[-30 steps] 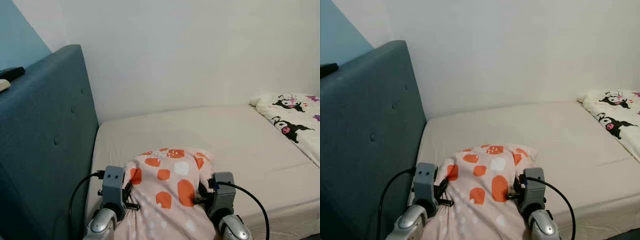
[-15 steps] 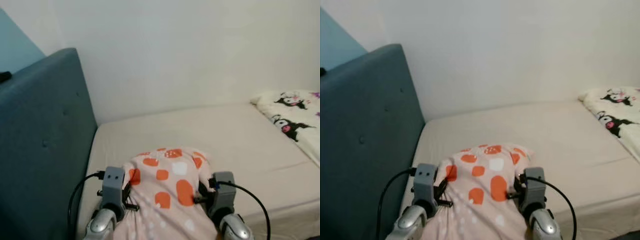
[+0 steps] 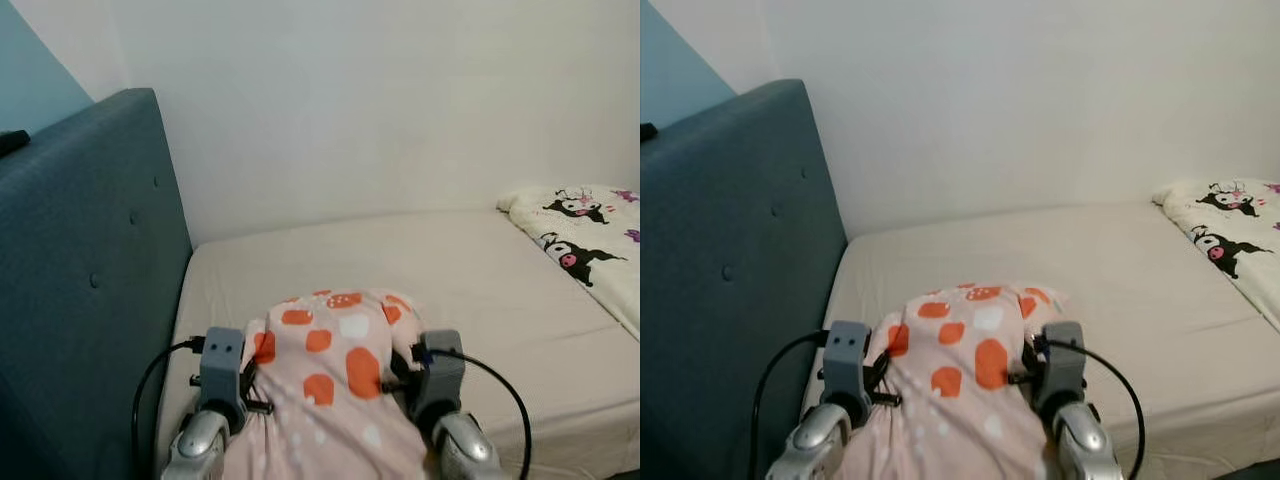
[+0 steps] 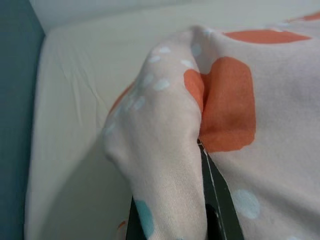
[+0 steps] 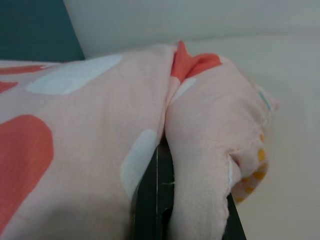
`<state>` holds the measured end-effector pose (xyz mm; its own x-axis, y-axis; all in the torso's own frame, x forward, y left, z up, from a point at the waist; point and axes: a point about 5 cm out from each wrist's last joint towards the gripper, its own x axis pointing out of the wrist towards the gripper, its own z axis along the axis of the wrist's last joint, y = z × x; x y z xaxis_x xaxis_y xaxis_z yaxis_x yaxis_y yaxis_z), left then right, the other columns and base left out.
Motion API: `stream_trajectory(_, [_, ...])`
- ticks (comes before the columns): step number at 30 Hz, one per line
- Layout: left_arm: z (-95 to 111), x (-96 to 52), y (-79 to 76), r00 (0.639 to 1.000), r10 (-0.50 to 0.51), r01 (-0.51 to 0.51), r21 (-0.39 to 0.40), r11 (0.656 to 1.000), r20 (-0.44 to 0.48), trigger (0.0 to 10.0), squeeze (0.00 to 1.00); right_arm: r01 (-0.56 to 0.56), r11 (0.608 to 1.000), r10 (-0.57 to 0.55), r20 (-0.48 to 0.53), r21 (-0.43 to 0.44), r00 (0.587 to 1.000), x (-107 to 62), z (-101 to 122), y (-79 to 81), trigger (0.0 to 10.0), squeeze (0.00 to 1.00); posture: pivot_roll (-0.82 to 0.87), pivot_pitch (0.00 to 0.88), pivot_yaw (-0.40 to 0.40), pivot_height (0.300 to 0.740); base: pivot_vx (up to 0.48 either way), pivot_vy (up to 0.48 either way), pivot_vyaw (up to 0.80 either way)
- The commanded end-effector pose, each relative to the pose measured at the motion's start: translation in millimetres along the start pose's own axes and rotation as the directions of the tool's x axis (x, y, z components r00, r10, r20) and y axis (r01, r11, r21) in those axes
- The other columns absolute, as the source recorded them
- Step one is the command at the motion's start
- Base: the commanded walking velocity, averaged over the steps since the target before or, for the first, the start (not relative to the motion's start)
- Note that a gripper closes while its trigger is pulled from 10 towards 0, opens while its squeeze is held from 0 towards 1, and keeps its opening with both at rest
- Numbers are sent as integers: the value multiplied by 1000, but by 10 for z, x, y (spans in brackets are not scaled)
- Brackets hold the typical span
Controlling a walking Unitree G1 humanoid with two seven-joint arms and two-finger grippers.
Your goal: Clean up the room
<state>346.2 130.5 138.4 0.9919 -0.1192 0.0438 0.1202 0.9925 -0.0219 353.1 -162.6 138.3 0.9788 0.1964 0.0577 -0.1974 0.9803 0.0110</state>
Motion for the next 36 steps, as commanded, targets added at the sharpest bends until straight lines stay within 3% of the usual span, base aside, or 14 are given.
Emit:
stream_trajectory(1, [89,32,112,997,62,-63,20,998,42,10000,0,-1,1000,1,61,-2,998,49,123,-28,10000,0,7,135,-1,619,0,0,0])
stream_trajectory(6, [287,295,213,985,170,-173,111,979,42,10000,0,-54,997,57,65,-48,996,334,366,-22,10000,0,24,170,-15,619,0,0,0])
stream_trajectory(11, [427,426,343,966,254,-258,183,949,45,10000,0,-99,992,103,48,-76,994,464,480,28,10000,0,31,198,-14,619,0,0,0])
stream_trajectory(16, [565,471,664,909,410,-416,248,875,78,10000,0,-150,986,155,56,-78,986,604,645,136,10000,0,48,246,-8,619,0,0,0])
stream_trajectory(20, [622,473,794,888,450,-458,247,854,92,10000,0,-201,977,205,57,-64,977,639,675,211,10000,0,57,262,-6,619,0,0,0])
stream_trajectory(26, [589,385,1048,851,518,-525,158,836,83,10000,0,-266,961,270,46,-82,962,633,611,315,10000,0,63,276,-8,619,0,0,0])
stream_trajectory(31, [526,359,1064,845,529,-534,127,836,75,10000,0,-264,959,269,38,-103,962,640,602,335,10000,0,59,275,-10,619,0,0,0])
stream_trajectory(36, [443,386,978,871,490,-492,108,864,41,10000,0,-229,964,235,26,-133,972,651,594,322,10000,0,53,266,-10,619,0,0,0])
